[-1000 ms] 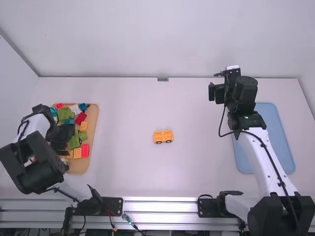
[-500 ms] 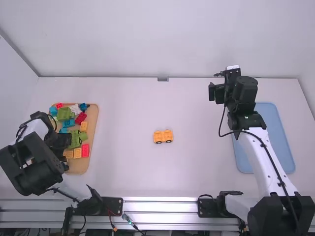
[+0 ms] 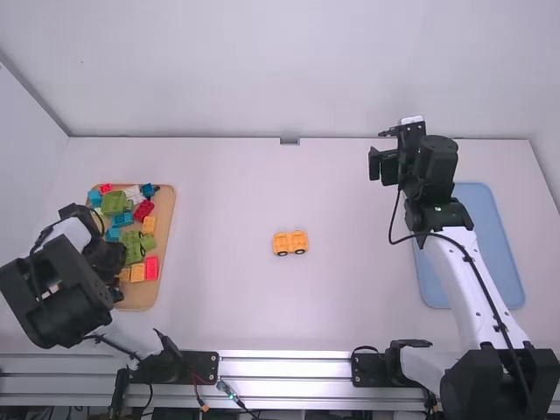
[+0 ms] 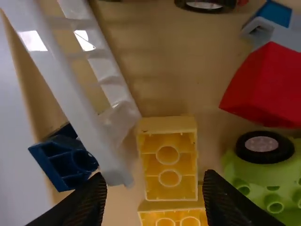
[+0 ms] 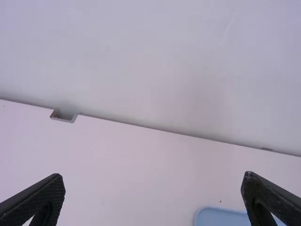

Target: Assemble lego blocks to make yellow taxi

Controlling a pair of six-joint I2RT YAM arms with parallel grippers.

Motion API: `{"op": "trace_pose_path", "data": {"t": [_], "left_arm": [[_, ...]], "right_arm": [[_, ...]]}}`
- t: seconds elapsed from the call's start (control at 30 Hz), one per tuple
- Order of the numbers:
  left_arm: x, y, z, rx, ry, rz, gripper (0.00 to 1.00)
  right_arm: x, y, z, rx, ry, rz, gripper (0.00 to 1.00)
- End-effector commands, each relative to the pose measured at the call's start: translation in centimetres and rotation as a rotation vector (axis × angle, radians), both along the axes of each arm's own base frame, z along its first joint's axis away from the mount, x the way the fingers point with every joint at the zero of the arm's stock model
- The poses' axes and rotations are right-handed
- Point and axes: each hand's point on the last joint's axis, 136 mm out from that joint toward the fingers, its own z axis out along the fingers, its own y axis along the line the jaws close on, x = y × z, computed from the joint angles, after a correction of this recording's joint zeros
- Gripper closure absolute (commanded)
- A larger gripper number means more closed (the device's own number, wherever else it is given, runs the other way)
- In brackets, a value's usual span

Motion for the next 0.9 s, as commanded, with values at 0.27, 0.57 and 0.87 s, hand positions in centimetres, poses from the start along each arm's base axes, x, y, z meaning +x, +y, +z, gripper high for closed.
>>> {"op": "trace_pose_path", "data": {"t": [0.27,0.57,0.87], "left_arm": [[0.6,-0.7,-1.7,-0.013,-0.061,-0.064,0.48],[1.0,-0.4,-2.9,0.038,-0.091,-0.145,0.55],[2.5,0.8,-2.6,0.102,-0.113,-0.386,0.51]], "right_arm": [[0.3,0.3,1.3,0.005,-0.028,0.008,0.01],[0.3,0.3,1.3,0.005,-0.028,0.007,0.01],[0.3,0.3,1.3,0.009,-0.027,0.006,0.01]]}}
